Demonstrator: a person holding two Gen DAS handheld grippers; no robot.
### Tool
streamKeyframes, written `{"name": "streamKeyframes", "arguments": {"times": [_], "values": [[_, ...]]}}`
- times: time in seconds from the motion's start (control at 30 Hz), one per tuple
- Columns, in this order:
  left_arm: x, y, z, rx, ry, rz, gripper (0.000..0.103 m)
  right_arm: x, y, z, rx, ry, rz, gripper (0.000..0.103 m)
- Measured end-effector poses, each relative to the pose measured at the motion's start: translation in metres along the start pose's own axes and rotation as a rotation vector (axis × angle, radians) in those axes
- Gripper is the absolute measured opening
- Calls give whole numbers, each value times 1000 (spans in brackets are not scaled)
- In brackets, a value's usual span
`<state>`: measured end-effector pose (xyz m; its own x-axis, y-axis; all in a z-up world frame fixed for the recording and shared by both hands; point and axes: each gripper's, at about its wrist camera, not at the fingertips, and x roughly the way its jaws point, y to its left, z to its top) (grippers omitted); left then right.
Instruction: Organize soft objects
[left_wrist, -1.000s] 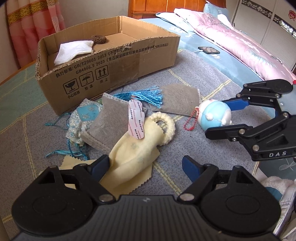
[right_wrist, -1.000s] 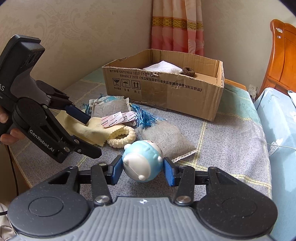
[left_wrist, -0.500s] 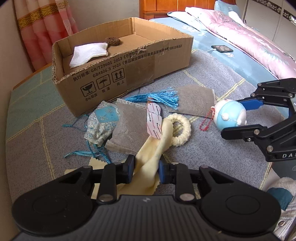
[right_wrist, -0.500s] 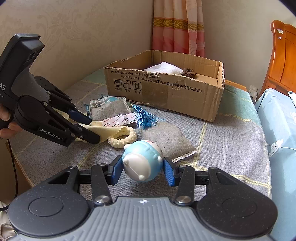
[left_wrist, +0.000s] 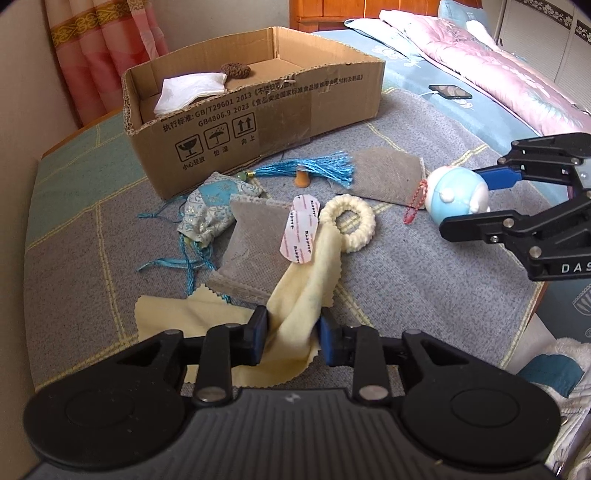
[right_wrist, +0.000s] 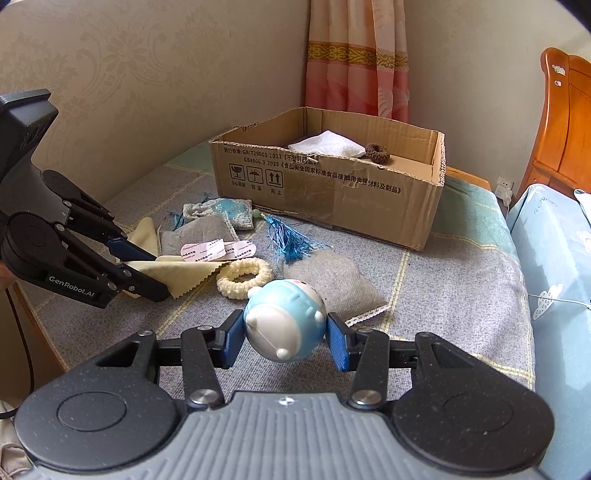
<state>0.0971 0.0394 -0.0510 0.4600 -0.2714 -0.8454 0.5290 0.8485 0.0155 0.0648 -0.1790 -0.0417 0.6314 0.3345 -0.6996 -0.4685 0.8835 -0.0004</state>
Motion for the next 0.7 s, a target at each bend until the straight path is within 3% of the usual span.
{"name": "streamKeyframes", "arguments": {"times": [0.03,0.1,0.2,0.47,0.7], "values": [[-1,-1,0,0,5,4,24,-1,1,0,-3,-1,2,52],[-4,-3,-1,0,9,12,10,-4,2,-1,-7,-7,-1,52],[-12,-4,-4,-11,-4,19,6,-7,1,-1,-4,-17,1,52],[-45,-3,10,-19,-100,49,4,-10,2,1,-22,-28,5,52],[-65,0,54,32,-189,64,4,-18,-1,8,-31,-51,6,52]]}}
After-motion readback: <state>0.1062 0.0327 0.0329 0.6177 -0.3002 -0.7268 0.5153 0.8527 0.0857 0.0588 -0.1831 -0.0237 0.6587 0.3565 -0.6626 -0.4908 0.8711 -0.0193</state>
